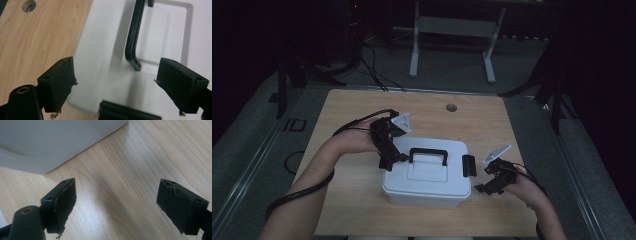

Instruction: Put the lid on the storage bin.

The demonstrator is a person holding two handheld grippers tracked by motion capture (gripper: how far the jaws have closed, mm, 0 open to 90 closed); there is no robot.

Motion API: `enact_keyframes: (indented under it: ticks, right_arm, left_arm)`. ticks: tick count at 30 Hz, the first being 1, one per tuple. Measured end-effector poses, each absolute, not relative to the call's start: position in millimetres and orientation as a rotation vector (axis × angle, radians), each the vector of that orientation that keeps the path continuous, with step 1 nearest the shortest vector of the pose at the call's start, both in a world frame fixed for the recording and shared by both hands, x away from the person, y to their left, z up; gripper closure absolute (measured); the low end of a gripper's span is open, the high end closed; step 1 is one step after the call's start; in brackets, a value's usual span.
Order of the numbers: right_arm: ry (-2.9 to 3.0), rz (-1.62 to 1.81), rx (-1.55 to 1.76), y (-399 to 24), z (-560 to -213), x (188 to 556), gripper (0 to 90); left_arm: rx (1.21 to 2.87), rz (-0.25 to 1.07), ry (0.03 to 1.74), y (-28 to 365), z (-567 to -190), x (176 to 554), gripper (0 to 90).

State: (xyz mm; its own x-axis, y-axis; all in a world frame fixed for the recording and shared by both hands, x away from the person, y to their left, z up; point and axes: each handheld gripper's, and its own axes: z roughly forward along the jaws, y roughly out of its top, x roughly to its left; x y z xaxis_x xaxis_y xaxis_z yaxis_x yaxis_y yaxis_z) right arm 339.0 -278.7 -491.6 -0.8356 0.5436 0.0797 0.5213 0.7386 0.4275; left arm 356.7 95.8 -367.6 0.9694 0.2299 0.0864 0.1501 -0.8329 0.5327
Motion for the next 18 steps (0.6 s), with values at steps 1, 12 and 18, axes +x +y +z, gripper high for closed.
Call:
enact_keyframes:
  ticks: [1,12,18]
  right_arm:
    - [2.882,0.685,0.883,-279,-492,339,15.7]
    - [2.869,0.715,0.915,-283,-492,340,15.7]
    - [2.860,0.727,0.924,-283,-491,340,15.7]
  left_arm:
    - [2.570,0.198,0.268,96,-368,357,15.2]
    - [2.516,0.232,0.359,134,-371,352,15.2]
    - [2.465,0.262,0.417,152,-376,350,15.3]
